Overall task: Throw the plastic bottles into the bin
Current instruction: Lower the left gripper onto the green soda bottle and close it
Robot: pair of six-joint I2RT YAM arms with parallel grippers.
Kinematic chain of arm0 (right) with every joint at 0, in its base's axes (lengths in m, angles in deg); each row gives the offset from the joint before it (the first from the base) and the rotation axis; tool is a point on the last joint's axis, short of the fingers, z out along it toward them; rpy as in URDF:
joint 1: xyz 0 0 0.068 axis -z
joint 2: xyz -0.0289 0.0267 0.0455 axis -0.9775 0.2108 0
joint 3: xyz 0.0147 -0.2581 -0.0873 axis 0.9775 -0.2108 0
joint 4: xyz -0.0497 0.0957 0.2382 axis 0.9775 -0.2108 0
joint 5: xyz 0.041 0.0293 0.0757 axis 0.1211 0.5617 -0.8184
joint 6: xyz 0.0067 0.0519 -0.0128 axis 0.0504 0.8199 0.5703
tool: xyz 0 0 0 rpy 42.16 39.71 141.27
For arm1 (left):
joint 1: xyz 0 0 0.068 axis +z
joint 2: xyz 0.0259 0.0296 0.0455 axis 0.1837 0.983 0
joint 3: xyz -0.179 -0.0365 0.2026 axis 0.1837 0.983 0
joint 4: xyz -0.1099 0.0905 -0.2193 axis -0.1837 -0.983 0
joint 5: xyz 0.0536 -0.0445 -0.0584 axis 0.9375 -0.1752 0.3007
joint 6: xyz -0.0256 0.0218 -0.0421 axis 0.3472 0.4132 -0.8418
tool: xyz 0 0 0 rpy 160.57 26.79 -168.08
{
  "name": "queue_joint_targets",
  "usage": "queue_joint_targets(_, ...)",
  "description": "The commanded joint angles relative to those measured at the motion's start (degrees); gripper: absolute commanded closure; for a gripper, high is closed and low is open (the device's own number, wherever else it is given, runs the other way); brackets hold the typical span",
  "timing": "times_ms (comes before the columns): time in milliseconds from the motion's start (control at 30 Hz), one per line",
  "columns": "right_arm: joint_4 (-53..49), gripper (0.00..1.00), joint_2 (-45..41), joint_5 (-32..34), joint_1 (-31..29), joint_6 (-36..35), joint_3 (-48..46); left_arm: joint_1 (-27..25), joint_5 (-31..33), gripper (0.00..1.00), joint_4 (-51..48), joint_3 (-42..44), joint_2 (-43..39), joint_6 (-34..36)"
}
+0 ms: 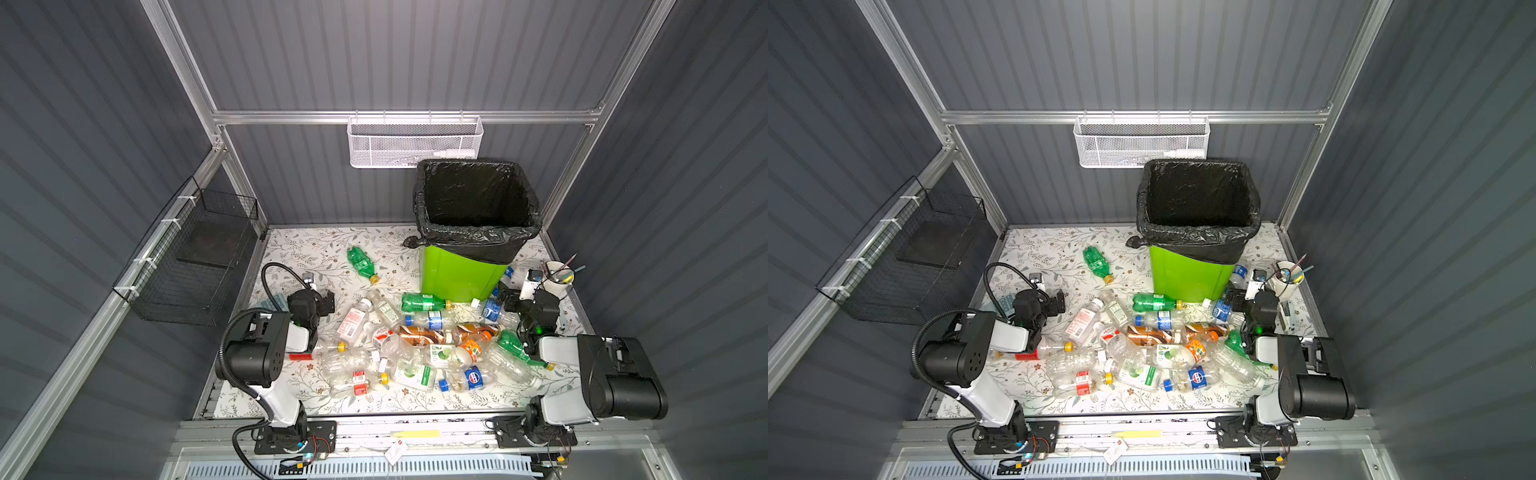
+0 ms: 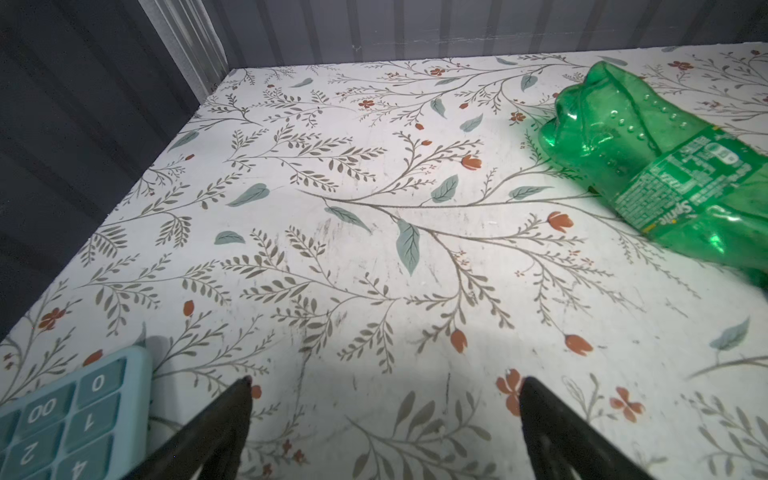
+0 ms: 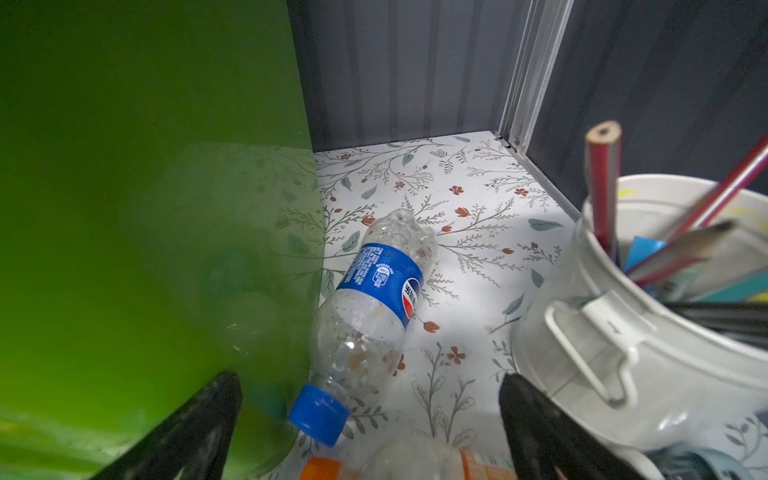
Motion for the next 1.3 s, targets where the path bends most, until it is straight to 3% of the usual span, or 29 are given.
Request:
queue_joint_targets(0, 1.22, 0.01, -0.01, -0.8, 0.14, 0.56, 0.18, 0.29, -0.58, 0.0, 0.41, -0.98, -0.04, 0.43)
queue_joint_targets(933, 1.64, 0.01, -0.17, -1.16, 0.14, 0.58, 0.0, 0.38, -0.65, 0.0, 0.58, -0.95, -0.26, 0.42)
queue_joint_targets(1000, 1.54, 0.01, -1.47, 0.12, 0.14, 1.19, -0.49, 0.38, -0.57, 0.0, -3.87, -2.96, -2.31, 0.5)
queue_joint_targets(1100, -4.31, 0.01, -8.54, 5.58, 0.23, 3.54, -1.21, 0.3, 1.63, 0.0, -30.39, -14.37, -6.86, -3.48)
queue_joint_targets(1167, -16.26, 0.01, -14.53, 6.29, 0.81, 6.71, 0.83, 0.3, 0.09, 0.0, -42.63, -21.93, -7.65, -6.86)
queue_joint_targets(1267, -31.3, 0.01, -19.24, 5.72, 1.02, 9.67, 4.68, -0.37, -3.1, 0.0, -46.43, -25.92, -8.85, -11.86)
